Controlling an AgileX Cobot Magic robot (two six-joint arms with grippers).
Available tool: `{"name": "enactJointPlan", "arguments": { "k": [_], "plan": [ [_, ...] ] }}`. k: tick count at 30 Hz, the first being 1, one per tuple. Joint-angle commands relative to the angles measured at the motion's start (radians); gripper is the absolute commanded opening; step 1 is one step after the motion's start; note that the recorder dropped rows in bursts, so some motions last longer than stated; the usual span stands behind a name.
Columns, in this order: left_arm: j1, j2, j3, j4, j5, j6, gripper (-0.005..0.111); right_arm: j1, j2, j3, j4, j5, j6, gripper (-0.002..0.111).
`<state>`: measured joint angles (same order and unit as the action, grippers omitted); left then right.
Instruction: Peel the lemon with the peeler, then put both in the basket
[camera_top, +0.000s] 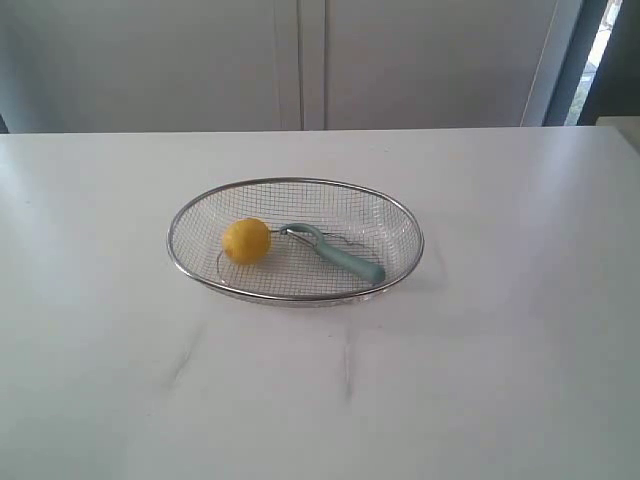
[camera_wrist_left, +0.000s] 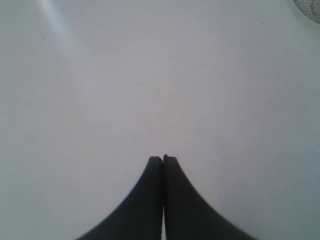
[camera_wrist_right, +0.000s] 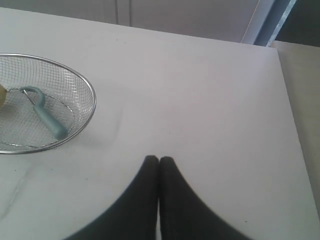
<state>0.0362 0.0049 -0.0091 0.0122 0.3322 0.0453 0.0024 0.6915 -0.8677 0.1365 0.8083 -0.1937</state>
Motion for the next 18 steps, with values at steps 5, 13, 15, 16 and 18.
{"name": "enactJointPlan", "arguments": {
  "k": [5, 13, 15, 16, 18],
  "plan": [
    [0.004, -0.005, 0.009, -0.012, 0.001, 0.001, 0.000, -0.002, -0.264, 0.227, 0.001, -0.034, -0.012, 0.000],
    [0.004, -0.005, 0.009, -0.012, 0.001, 0.001, 0.000, -0.004, -0.489, 0.398, 0.001, -0.127, -0.012, 0.000],
    [0.004, -0.005, 0.009, -0.012, 0.001, 0.001, 0.000, -0.017, -0.525, 0.432, 0.001, -0.156, -0.012, 0.000],
    [0.004, -0.005, 0.009, -0.012, 0.001, 0.001, 0.000, -0.032, -0.542, 0.448, 0.001, -0.166, -0.012, 0.000],
    [0.004, -0.005, 0.009, -0.012, 0.001, 0.001, 0.000, -0.067, -0.571, 0.471, 0.001, -0.168, -0.012, 0.000]
  ]
}}
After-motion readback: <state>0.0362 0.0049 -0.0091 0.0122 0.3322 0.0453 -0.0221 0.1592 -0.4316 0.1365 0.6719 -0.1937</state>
